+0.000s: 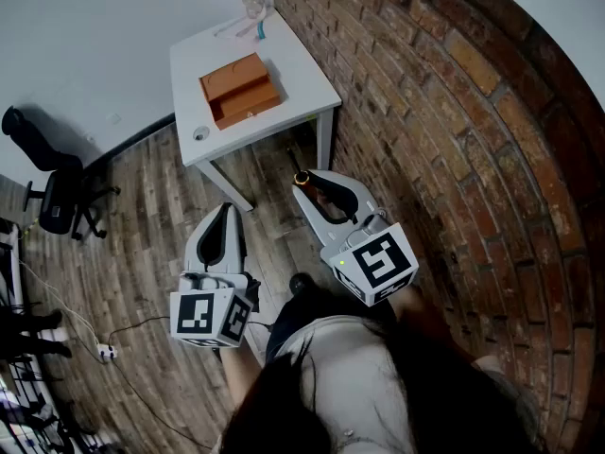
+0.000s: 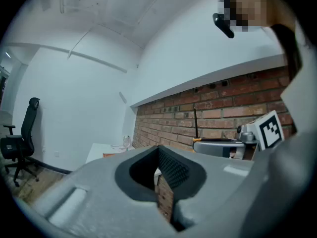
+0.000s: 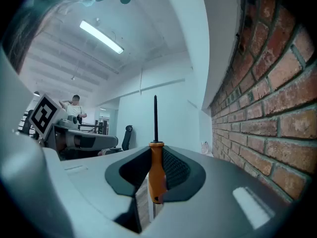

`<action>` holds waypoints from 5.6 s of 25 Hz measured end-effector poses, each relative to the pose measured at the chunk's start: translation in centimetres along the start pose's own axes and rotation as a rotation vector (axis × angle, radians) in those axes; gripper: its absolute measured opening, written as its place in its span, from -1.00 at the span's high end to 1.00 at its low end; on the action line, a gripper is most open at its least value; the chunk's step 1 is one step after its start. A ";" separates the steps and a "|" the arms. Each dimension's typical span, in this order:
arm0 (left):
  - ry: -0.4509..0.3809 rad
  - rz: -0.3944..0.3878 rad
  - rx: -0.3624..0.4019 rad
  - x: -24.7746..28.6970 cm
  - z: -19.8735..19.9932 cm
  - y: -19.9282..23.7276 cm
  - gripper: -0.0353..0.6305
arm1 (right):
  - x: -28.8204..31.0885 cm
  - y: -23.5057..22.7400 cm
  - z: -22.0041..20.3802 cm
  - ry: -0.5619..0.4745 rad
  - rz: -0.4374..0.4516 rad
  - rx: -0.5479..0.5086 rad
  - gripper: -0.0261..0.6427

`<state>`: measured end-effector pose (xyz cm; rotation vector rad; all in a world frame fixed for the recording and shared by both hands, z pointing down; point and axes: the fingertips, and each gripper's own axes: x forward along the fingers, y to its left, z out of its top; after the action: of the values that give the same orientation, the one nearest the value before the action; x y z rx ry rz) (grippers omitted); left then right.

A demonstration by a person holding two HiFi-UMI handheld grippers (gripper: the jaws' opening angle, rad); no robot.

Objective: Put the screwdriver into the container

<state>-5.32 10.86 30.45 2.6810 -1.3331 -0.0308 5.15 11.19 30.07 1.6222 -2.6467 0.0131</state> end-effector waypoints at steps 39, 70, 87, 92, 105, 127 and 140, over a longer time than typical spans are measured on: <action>-0.005 -0.075 -0.007 4.5 0.8 8.9 0.89 | 10.4 0.4 1.1 -0.031 -0.036 0.041 0.70; 0.013 -0.034 0.015 14.9 2.3 16.5 0.89 | 23.0 -6.6 -0.8 0.005 -0.002 0.055 0.70; 0.034 0.000 -0.005 20.5 2.2 20.0 0.89 | 29.8 -11.1 -2.8 0.069 0.037 0.010 0.70; 0.038 0.022 -0.014 22.0 2.2 21.1 0.89 | 32.0 -12.7 -4.0 0.104 0.052 -0.016 0.70; 0.058 0.082 -0.027 25.1 1.9 24.5 0.89 | 38.0 -15.2 -8.1 0.209 0.123 -0.133 0.70; 0.098 0.141 -0.069 27.7 0.5 28.4 0.89 | 44.6 -17.8 -17.9 0.487 0.308 -0.415 0.70; 0.149 0.167 -0.087 28.2 -0.8 29.2 0.89 | 46.6 -19.1 -25.5 0.674 0.430 -0.545 0.70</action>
<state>-11.32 -28.78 36.70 2.4393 -1.4674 0.1236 1.78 -38.33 56.97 0.6993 -2.1411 -0.1154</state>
